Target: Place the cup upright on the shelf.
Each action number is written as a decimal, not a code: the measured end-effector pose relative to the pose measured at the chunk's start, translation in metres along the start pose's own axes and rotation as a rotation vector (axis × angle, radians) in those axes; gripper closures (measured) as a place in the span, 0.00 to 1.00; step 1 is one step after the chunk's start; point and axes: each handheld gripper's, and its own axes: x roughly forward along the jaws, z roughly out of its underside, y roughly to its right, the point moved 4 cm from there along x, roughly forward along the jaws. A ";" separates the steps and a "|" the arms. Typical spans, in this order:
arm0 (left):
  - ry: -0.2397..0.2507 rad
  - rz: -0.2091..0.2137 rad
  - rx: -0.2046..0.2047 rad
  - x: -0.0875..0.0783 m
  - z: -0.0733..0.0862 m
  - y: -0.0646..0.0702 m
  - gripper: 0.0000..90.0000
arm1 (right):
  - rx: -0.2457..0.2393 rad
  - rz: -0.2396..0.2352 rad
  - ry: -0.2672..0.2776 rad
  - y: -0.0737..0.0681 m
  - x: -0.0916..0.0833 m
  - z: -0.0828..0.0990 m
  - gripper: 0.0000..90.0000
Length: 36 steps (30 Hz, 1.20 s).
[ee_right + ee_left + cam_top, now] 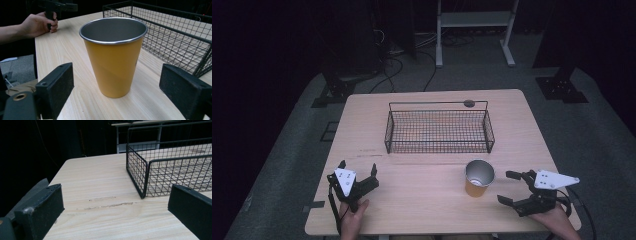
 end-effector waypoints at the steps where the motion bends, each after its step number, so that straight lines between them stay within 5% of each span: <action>1: 0.000 0.000 0.000 0.000 0.000 0.000 0.00 | -0.003 0.000 -0.002 0.000 0.001 0.000 0.10; 36: 0.000 0.002 0.002 0.000 0.000 0.000 0.00 | -0.010 0.004 -0.073 -0.004 0.048 -0.022 0.01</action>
